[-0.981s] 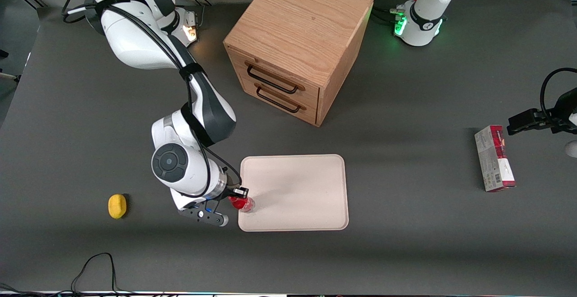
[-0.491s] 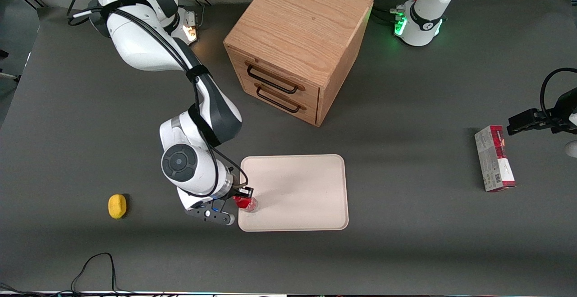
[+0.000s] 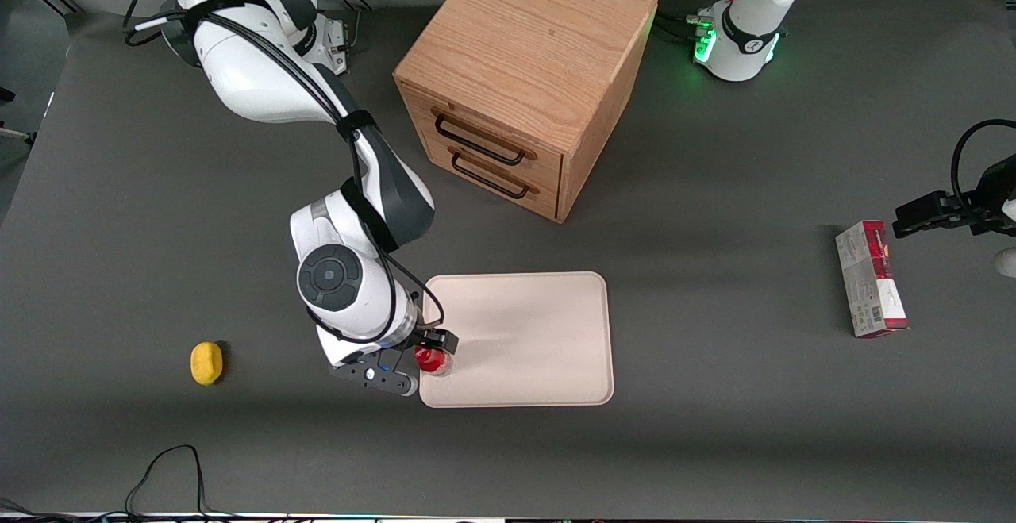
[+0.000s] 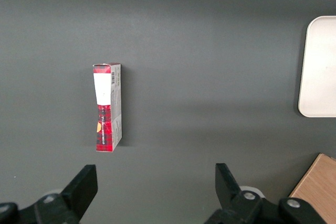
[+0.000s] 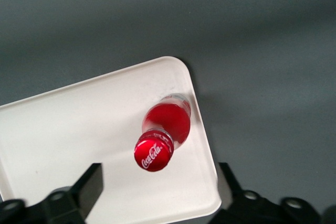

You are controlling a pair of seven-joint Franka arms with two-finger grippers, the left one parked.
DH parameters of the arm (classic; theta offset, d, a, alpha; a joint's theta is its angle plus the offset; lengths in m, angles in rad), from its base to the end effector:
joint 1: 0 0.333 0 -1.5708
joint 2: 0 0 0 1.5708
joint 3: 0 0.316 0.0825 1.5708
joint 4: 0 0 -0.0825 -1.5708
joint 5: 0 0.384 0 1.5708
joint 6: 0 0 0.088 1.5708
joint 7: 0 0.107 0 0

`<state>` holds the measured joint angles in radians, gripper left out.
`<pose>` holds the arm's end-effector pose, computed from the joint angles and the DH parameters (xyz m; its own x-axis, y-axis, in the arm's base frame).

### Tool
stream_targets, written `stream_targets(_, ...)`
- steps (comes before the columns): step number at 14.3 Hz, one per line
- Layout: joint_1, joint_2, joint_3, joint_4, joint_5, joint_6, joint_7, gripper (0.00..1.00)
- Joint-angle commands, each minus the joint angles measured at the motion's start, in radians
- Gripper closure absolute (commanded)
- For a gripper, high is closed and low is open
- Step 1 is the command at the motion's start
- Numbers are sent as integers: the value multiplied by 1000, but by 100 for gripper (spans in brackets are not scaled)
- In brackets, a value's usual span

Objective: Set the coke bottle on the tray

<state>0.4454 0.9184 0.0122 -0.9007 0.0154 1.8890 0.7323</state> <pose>0.7090 0.3461 0.3443 0.9590 -0.2813 0.0354 -0.2786 -0.9582 -0.0650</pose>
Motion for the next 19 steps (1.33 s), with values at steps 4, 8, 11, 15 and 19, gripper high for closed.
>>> stream_targets(4,9,1,-6,23,-21,-19,30,0)
stream_targets(8,-31,-125,-9,-19,-6,-210,-69,0)
stream_targets(11,-132,-373,-9,-302,60,-248,-282,0)
stream_targets(15,-258,-738,-14,-715,69,-226,-584,0)
stream_targets(19,-258,-969,-112,-919,67,-217,-734,0)
